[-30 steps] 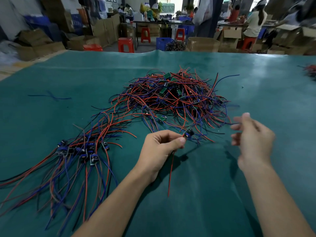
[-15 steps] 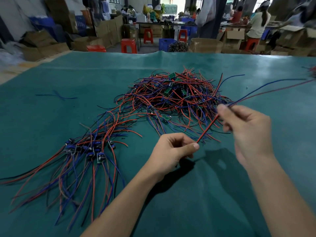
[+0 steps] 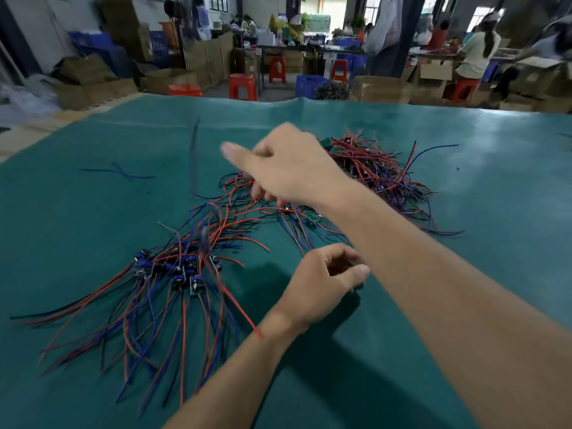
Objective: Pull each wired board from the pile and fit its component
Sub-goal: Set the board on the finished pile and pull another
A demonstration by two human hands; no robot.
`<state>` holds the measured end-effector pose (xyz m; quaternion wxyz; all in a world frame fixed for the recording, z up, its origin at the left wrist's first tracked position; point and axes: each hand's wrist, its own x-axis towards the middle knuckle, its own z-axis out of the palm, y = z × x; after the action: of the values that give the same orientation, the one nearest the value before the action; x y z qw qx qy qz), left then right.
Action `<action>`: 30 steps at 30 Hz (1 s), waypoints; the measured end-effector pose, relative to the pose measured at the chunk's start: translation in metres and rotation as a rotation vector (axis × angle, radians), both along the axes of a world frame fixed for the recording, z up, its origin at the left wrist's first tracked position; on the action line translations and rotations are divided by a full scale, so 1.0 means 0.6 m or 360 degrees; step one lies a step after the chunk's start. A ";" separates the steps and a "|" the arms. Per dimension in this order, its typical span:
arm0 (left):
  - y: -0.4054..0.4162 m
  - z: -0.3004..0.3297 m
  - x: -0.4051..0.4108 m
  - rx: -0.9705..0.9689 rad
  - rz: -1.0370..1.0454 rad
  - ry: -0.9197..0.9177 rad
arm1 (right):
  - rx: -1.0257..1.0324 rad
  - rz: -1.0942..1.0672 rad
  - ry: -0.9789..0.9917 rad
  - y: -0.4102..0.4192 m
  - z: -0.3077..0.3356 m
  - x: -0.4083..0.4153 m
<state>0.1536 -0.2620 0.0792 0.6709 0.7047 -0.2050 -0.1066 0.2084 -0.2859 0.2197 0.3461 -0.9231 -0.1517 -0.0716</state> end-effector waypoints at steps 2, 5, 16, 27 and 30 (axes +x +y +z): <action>-0.001 0.003 0.000 -0.0016 0.0039 0.0035 | -0.0367 -0.0173 0.0050 -0.028 -0.034 0.040; -0.002 0.001 0.003 -0.0052 0.0145 0.0077 | -0.0820 -0.0368 0.0299 -0.080 -0.091 0.067; -0.004 -0.006 0.010 -0.0118 0.0347 0.0190 | 0.0085 -0.0648 0.0119 -0.196 -0.085 0.047; -0.009 0.005 0.005 -0.0267 0.0243 0.0210 | 0.1839 -0.0422 0.0643 -0.212 -0.132 -0.113; -0.007 0.004 0.001 -0.0274 0.0161 0.0161 | 0.1973 -0.0441 0.0624 -0.182 -0.174 -0.125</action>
<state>0.1543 -0.2660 0.0816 0.7429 0.6476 -0.1436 -0.0900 0.1336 -0.3953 0.1154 0.8218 -0.5600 0.1035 -0.0202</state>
